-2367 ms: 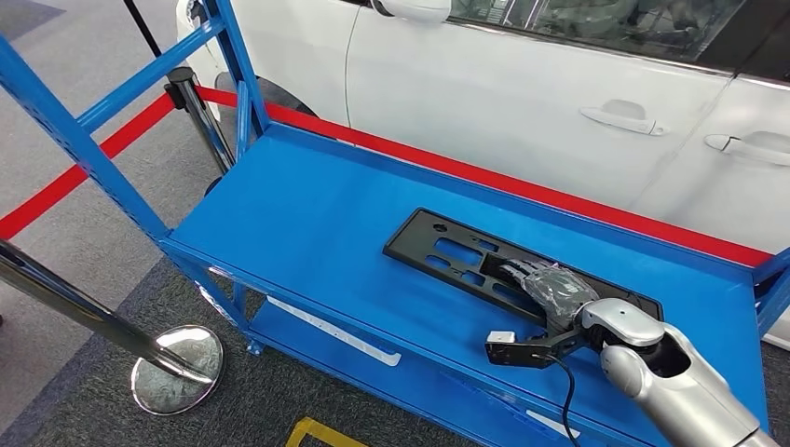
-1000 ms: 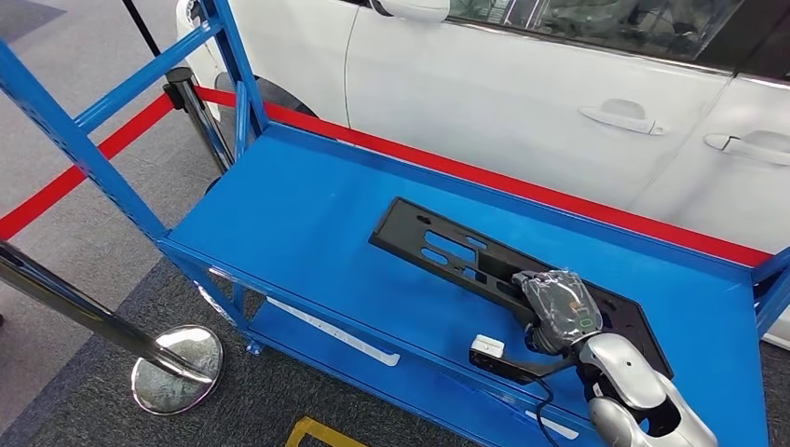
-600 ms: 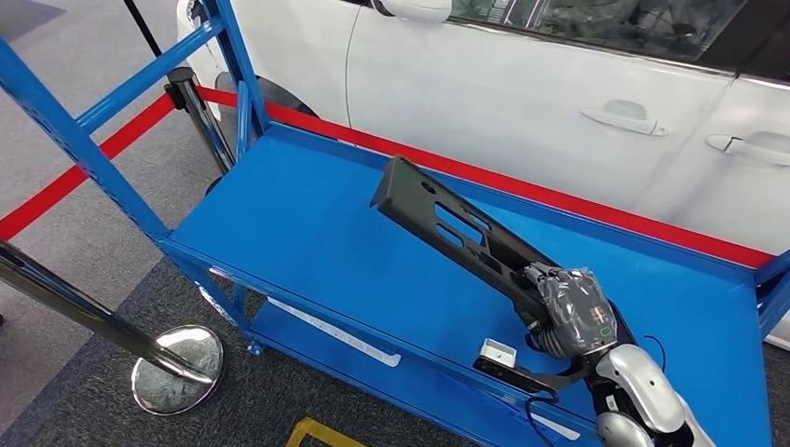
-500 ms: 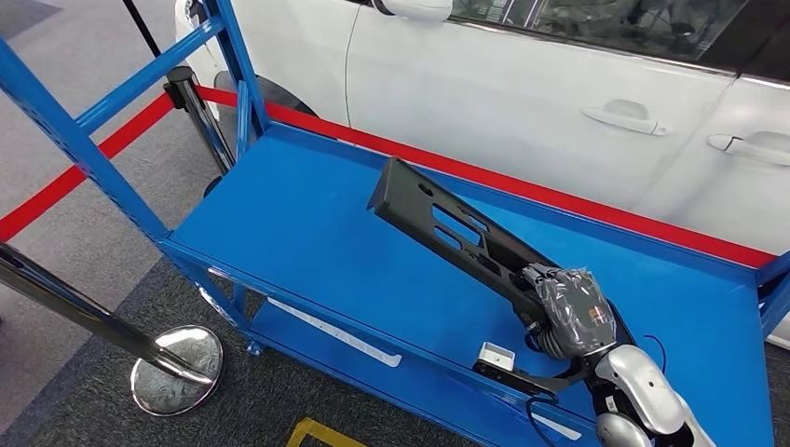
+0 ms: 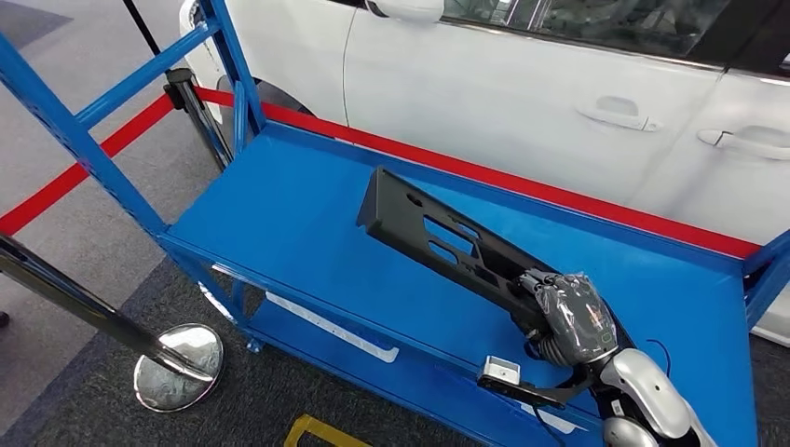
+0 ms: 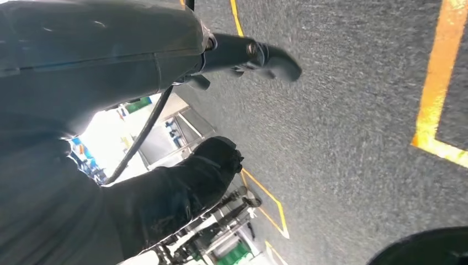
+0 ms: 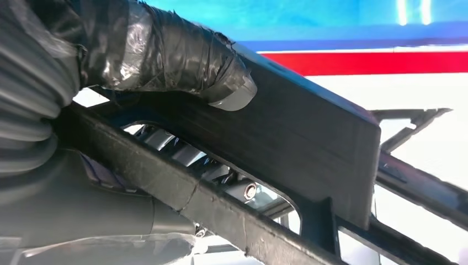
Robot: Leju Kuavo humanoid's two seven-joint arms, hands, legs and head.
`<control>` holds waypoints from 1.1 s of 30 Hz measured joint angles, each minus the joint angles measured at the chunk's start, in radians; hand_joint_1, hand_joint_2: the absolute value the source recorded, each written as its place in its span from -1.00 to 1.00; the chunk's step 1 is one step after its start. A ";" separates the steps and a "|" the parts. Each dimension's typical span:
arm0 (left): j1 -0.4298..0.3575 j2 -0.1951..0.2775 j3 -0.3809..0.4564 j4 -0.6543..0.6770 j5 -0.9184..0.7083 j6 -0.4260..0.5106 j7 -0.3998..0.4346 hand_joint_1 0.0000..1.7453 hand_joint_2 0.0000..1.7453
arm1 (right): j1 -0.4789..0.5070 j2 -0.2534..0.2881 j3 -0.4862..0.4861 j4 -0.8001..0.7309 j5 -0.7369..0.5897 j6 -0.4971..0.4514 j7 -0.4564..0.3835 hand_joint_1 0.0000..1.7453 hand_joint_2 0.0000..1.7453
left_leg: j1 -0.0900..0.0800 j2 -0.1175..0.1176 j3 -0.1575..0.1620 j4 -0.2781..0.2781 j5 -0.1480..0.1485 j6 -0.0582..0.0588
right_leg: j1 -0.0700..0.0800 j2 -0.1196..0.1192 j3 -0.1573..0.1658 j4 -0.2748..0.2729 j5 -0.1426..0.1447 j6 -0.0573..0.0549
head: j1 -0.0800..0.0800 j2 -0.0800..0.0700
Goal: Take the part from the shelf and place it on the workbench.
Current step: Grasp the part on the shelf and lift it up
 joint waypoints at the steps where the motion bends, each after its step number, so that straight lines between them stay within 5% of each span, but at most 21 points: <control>1: 0.001 0.001 0.000 0.000 0.000 0.000 0.001 -1.00 1.00 | 0.000 -0.001 0.001 -0.005 -0.003 0.003 -0.003 1.00 1.00 | 0.001 0.001 -0.008 0.009 -0.012 -0.006 | -0.001 -0.002 -0.008 -0.001 0.007 -0.010 | 0.000 0.000; 3: 0.000 0.001 -0.001 0.000 0.001 0.000 0.002 -1.00 1.00 | -0.001 -0.002 0.002 -0.011 -0.007 0.005 -0.006 1.00 1.00 | 0.005 0.005 -0.038 0.083 -0.084 -0.016 | -0.002 -0.006 -0.027 -0.003 0.024 -0.028 | 0.000 0.000; 5: -0.001 0.001 -0.004 0.000 0.001 0.000 0.002 -1.00 1.00 | 0.000 -0.003 0.003 -0.014 -0.008 0.005 -0.006 1.00 1.00 | 0.006 0.006 -0.075 0.213 -0.172 -0.022 | 0.002 -0.008 -0.050 -0.002 0.040 -0.034 | 0.000 0.000; 6: -0.002 0.001 -0.006 0.000 0.001 -0.001 0.002 -1.00 1.00 | 0.000 -0.004 0.004 -0.015 -0.008 0.005 -0.007 1.00 1.00 | 0.006 0.006 -0.082 0.262 -0.193 -0.023 | 0.005 -0.010 -0.060 -0.001 0.047 -0.034 | 0.000 0.000; 8: -0.003 0.001 -0.009 0.000 0.003 -0.002 0.003 -1.00 1.00 | -0.001 -0.004 0.006 -0.017 -0.010 0.005 -0.009 1.00 1.00 | 0.005 0.006 -0.045 0.260 -0.173 -0.019 | 0.009 -0.012 -0.081 0.002 0.061 -0.034 | 0.000 0.000; 11: -0.004 0.004 -0.012 0.000 0.006 -0.003 0.004 -1.00 1.00 | -0.003 -0.009 0.010 -0.032 -0.022 0.007 -0.017 1.00 1.00 | -0.002 0.006 0.105 0.052 -0.120 0.004 | 0.015 -0.012 -0.099 0.004 0.081 -0.030 | 0.000 0.000; 13: -0.006 0.007 -0.014 0.000 0.010 -0.005 0.005 -1.00 1.00 | -0.006 -0.013 0.013 -0.043 -0.038 0.012 -0.020 1.00 1.00 | -0.009 0.005 0.154 -0.034 -0.120 0.014 | 0.014 -0.013 -0.103 0.000 0.095 -0.019 | 0.000 0.000; 16: -0.008 0.009 -0.015 0.000 0.017 -0.007 0.006 -1.00 1.00 | -0.006 -0.018 0.020 -0.059 -0.078 0.019 -0.029 1.00 1.00 | -0.010 0.008 0.147 -0.059 -0.094 0.026 | 0.011 -0.012 -0.107 -0.004 0.103 0.001 | 0.000 0.000; 17: -0.009 0.009 -0.015 0.000 0.018 -0.008 0.007 -1.00 1.00 | -0.005 -0.020 0.022 -0.066 -0.092 0.020 -0.035 1.00 1.00 | -0.007 0.011 0.141 -0.066 -0.080 0.033 | 0.012 -0.011 -0.114 0.012 0.079 0.006 | 0.000 0.000; 20: -0.010 0.007 -0.016 -0.001 0.019 -0.009 0.007 -1.00 1.00 | -0.002 -0.025 0.028 -0.086 -0.116 0.021 -0.044 1.00 1.00 | -0.006 0.018 0.109 -0.068 -0.048 0.047 | 0.010 -0.009 -0.151 0.156 -0.058 0.014 | 0.000 0.000; 22: -0.010 0.004 -0.016 -0.001 0.021 -0.009 0.008 -1.00 1.00 | 0.001 -0.026 0.030 -0.093 -0.120 0.021 -0.046 1.00 1.00 | -0.006 0.020 0.080 -0.057 -0.034 0.046 | 0.008 -0.009 -0.159 0.246 -0.093 0.019 | 0.000 0.000; 24: -0.010 0.002 -0.016 -0.001 0.024 -0.009 0.009 -1.00 1.00 | 0.003 -0.029 0.032 -0.101 -0.124 0.021 -0.053 1.00 1.00 | -0.005 0.021 0.047 -0.037 -0.025 0.042 | 0.005 -0.009 -0.118 0.232 -0.057 0.022 | 0.000 0.000; 26: -0.010 0.000 -0.016 -0.002 0.028 -0.009 0.010 -1.00 1.00 | 0.002 -0.033 0.034 -0.114 -0.129 0.022 -0.060 1.00 1.00 | -0.004 0.020 0.014 -0.011 -0.019 0.036 | 0.002 -0.009 -0.029 0.113 -0.026 0.026 | 0.000 0.000; 28: -0.010 0.000 -0.017 -0.002 0.030 -0.011 0.011 -1.00 1.00 | 0.001 -0.037 0.036 -0.125 -0.133 0.023 -0.061 1.00 1.00 | -0.006 0.018 -0.004 0.007 -0.012 0.025 | 0.005 -0.008 0.026 0.022 -0.031 0.018 | 0.000 0.000; 31: -0.008 0.000 -0.017 -0.002 0.032 -0.018 0.012 -1.00 1.00 | 0.002 -0.042 0.037 -0.135 -0.139 0.021 -0.060 1.00 1.00 | -0.006 0.014 -0.012 0.011 0.005 0.007 | 0.009 -0.008 0.016 0.008 -0.022 -0.008 | -0.001 0.000; 33: -0.006 0.000 -0.018 -0.002 0.032 -0.023 0.011 -1.00 1.00 | 0.001 -0.042 0.037 -0.139 -0.141 0.020 -0.060 1.00 1.00 | -0.002 0.013 -0.029 0.038 -0.034 -0.005 | 0.007 -0.011 -0.004 0.005 -0.002 -0.025 | -0.001 0.000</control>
